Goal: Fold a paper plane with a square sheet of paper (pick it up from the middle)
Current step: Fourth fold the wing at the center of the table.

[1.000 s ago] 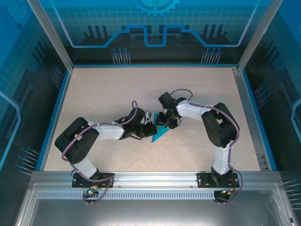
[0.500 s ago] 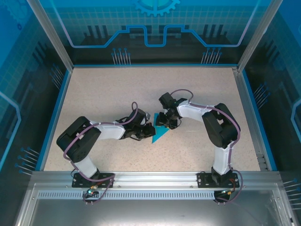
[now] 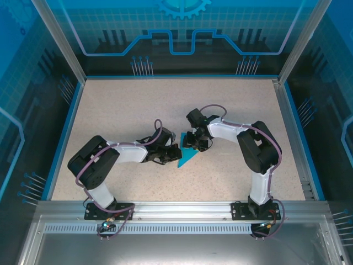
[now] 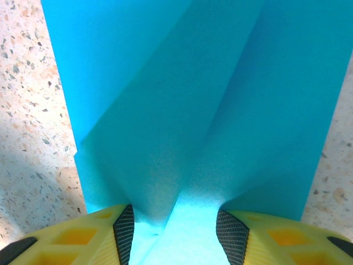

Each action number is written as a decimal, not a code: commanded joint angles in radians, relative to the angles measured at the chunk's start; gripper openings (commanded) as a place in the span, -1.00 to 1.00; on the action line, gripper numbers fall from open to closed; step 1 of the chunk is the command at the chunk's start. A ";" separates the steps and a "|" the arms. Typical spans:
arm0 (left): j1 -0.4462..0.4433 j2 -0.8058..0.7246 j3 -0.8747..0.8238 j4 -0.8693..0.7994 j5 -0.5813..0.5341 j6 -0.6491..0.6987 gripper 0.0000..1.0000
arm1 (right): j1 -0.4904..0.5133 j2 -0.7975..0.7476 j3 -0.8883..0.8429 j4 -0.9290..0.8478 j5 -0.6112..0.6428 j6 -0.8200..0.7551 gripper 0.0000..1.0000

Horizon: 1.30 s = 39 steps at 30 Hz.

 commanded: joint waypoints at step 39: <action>-0.005 0.095 0.037 -0.176 -0.019 0.055 -0.97 | -0.007 -0.167 -0.032 0.031 -0.050 -0.092 0.03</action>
